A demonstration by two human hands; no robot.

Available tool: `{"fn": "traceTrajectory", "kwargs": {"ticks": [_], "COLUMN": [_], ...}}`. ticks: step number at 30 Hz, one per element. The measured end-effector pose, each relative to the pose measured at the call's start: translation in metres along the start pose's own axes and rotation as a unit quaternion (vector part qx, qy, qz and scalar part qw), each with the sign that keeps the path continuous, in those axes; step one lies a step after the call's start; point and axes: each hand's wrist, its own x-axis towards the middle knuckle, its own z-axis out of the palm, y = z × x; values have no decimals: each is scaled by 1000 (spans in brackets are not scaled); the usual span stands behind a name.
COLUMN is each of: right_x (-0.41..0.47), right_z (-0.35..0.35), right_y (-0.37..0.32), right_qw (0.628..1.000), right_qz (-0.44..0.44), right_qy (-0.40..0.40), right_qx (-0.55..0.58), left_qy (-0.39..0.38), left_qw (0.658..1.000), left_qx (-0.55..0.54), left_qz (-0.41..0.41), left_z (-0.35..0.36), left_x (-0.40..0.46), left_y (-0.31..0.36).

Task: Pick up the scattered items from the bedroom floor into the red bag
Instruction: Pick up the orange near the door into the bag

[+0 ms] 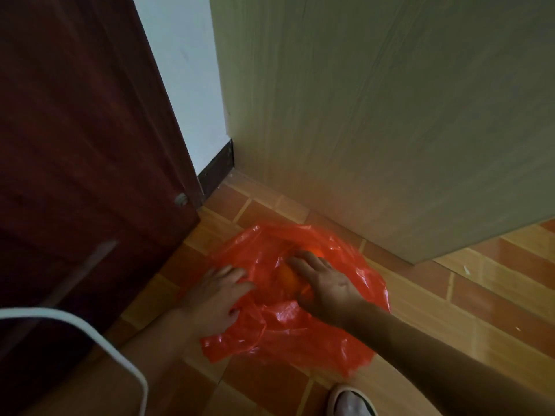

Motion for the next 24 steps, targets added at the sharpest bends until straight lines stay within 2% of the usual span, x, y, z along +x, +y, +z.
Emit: {"fn": "traceTrajectory", "kwargs": {"ticks": [5,9,12,17,21,24], "right_x": [4,-17,-41,-51,-47,-50], "right_z": [26,25,30,44,53,50], "right_y": [-3,1,7,2,-2,-7], "right_qw": [999,1000,999,995,986,984], "right_qz": [-12,25,36,81,130,144], "right_qy": [-45,-6,-11,-53,-90,-91], "right_qx": [-14,8,-17,-29,-50,-49], "left_qy": [-13,-5,-10,-84,-154,-187], "left_qw": [998,997,998,995,979,966], "left_qx": [35,48,41,42,87,141], "left_qz": [46,64,38,-44,-104,-112], "left_z": [5,0,-15,-39,-19,5], "left_x": [1,0,-5,-14,-6,-3], "left_y": [16,22,31,73,104,113]}}
